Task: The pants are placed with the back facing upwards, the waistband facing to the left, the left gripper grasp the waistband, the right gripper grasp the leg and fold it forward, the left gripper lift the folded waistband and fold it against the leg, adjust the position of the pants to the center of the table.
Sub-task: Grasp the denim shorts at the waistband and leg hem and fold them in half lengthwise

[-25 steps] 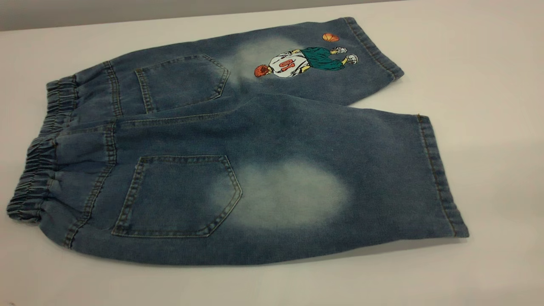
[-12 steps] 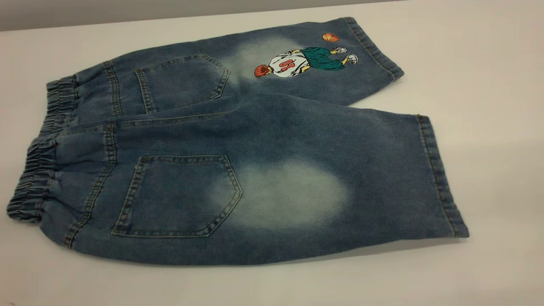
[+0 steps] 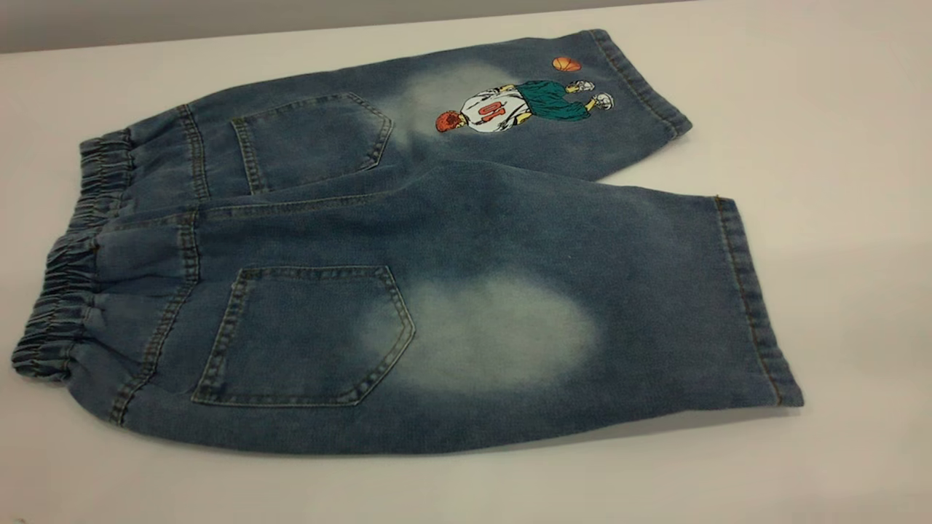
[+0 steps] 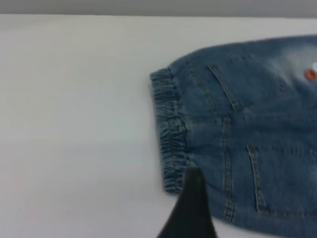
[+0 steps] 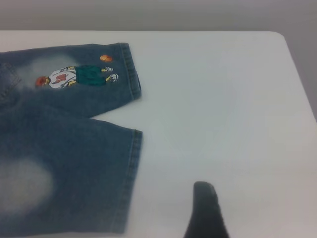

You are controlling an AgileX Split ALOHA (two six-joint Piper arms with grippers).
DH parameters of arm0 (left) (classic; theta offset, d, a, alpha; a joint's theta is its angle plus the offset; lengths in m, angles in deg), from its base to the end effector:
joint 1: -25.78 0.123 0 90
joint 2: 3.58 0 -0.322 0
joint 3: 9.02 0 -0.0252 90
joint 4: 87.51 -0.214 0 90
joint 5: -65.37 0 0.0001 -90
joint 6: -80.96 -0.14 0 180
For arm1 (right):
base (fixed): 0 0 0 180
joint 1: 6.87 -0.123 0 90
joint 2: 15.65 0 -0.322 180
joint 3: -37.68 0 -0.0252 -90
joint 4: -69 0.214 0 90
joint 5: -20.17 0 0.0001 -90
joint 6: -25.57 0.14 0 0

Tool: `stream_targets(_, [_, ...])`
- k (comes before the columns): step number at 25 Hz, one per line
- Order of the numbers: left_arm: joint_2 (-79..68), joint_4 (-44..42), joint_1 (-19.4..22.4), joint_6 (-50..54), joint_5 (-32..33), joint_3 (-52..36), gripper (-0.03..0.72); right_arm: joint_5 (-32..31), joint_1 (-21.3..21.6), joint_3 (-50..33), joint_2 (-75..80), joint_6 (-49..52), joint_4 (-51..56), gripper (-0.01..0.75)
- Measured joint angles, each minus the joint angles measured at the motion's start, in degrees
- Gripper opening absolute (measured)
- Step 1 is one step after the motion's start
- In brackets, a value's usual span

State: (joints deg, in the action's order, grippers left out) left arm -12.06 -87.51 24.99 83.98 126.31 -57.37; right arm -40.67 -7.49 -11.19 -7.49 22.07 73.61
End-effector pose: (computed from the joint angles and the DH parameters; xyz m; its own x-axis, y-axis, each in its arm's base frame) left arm -0.0293 0.0004 0.2433 -0.4660 -0.0463 -0.8836 -0.0108 0.9989 -0.0466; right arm -0.0295 0.0095 0.2411 -0.4645 -0.0268 -0.8852 -0.0830 0.9965 0.0134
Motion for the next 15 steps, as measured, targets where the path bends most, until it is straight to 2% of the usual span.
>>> stream_targets(4, [-5.12, 1.00, 0.00, 0.17, -5.01, 1.94, 0.560, 2.88, 0.00, 1.46, 4.69, 0.00, 2.44, 0.427])
stream_targets(9, [-15.99, 3.26, 0.00, -1.57, -12.54, 5.72, 0.560, 10.04, 0.00, 3.86, 12.75, -1.67, 7.39, 0.427])
stream_targets(15, [-30.74, 4.52, 0.00, -4.10, -16.24, 9.29, 0.560, 16.22, 0.00, 4.09, 23.28, -5.76, 13.95, 0.427])
